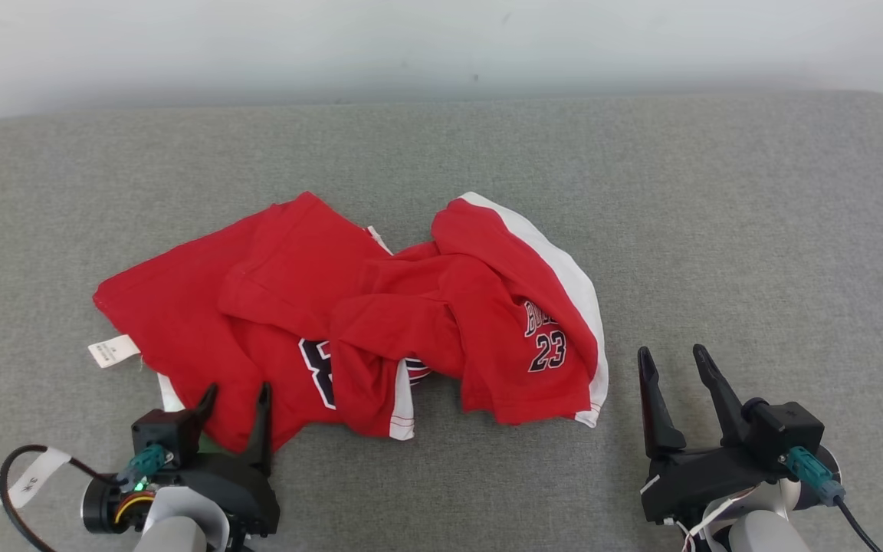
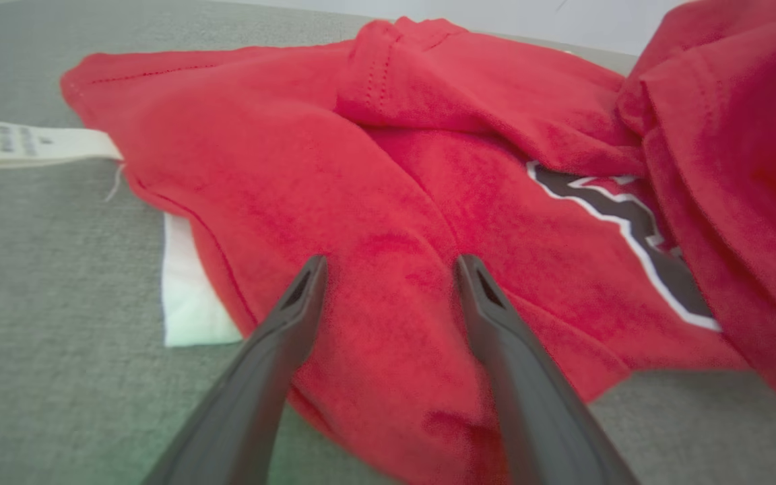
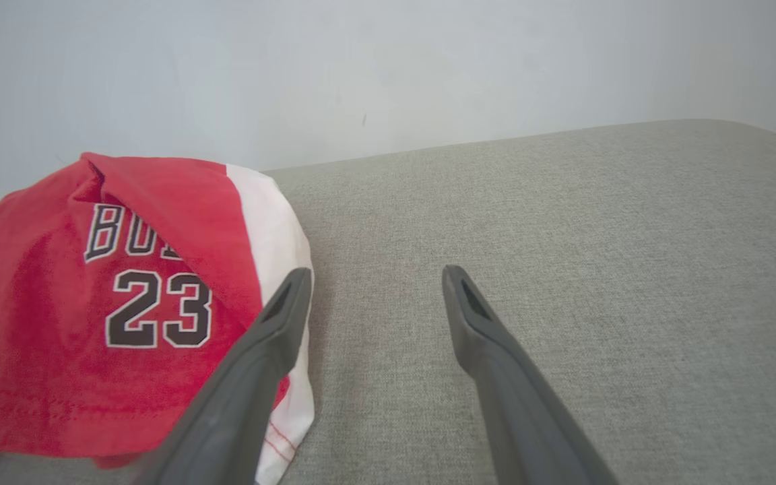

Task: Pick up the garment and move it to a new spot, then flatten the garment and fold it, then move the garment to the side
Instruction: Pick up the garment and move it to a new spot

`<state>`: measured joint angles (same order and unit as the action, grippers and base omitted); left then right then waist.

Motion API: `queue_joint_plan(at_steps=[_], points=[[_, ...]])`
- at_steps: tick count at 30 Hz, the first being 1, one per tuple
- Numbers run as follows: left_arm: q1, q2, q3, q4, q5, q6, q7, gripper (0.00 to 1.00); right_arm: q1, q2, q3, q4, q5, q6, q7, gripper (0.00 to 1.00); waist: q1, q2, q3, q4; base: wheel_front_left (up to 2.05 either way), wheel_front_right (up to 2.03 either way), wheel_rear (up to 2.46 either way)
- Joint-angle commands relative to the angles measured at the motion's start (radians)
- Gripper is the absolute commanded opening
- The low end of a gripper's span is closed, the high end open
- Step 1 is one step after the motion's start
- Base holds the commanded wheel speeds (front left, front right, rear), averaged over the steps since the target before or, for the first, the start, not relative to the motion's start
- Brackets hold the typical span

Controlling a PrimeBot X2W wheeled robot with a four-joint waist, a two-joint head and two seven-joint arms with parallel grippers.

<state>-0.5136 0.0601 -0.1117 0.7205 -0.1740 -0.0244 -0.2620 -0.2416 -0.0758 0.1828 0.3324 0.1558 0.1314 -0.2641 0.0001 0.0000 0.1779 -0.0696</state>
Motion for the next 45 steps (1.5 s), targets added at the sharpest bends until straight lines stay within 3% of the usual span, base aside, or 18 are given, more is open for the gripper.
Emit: queue_joint_plan(at_steps=[1, 6, 7, 8, 13, 19, 28, 38, 45], points=[[-0.025, 0.001, 0.001, 0.073, 0.005, 0.003, -0.003, 1.0, -0.011, -0.008, 0.004, -0.006, 0.004, -0.001, 0.0, 1.0, -0.0001, 0.0, 0.016, -0.017, 0.0, 0.0, 0.0], [-0.06, -0.004, -0.006, 0.157, 0.007, -0.003, -0.001, 1.0, -0.006, -0.008, 0.0, -0.009, 0.005, -0.001, 0.0, 1.0, -0.0001, 0.0, 0.022, -0.02, 0.0, 0.0, 0.0], [-0.068, -0.004, -0.009, 0.167, 0.008, -0.005, 0.001, 0.42, -0.005, -0.008, -0.002, -0.01, 0.004, -0.001, 0.0, 1.0, -0.0001, 0.0, 0.024, -0.017, 0.0, 0.0, 0.0], [-0.073, -0.005, -0.014, 0.181, 0.012, -0.007, 0.002, 0.0, -0.003, -0.007, -0.007, -0.01, 0.002, -0.001, 0.0, 1.0, -0.0001, 0.0, 0.025, -0.014, 0.0, 0.0, 0.0], [-0.097, -0.006, -0.022, 0.213, 0.007, -0.023, 0.002, 0.0, -0.004, 0.0, -0.014, -0.004, 0.001, -0.001, 0.0, 1.0, -0.0001, 0.0, 0.014, 0.017, 0.0, 0.0, 0.0], [-0.132, 0.029, 0.015, 0.034, 0.026, -0.012, -0.003, 0.0, 0.01, 0.009, -0.025, -0.008, 0.01, -0.001, 0.0, 1.0, -0.0001, 0.0, -0.011, 0.068, 0.0, 0.0, 0.0], [-0.263, 0.165, 0.067, -0.171, 0.071, -0.054, -0.003, 0.0, 0.021, 0.02, -0.032, -0.009, 0.02, -0.001, 0.0, 1.0, -0.0001, 0.0, -0.027, 0.122, 0.0, 0.0, 0.0], [-0.409, 0.32, 0.046, -0.214, 0.111, -0.085, -0.003, 0.0, 0.029, 0.025, -0.044, -0.013, 0.032, -0.001, 0.0, 1.0, -0.0001, 0.0, -0.015, 0.132, 0.0, 0.0, 0.0], [-0.479, 0.381, 0.044, -0.265, 0.13, -0.082, 0.002, 0.0, 0.045, 0.025, -0.056, -0.011, 0.05, -0.001, 0.0, 1.0, -0.0001, 0.0, -0.022, 0.141, 0.0, 0.0, 0.0]])
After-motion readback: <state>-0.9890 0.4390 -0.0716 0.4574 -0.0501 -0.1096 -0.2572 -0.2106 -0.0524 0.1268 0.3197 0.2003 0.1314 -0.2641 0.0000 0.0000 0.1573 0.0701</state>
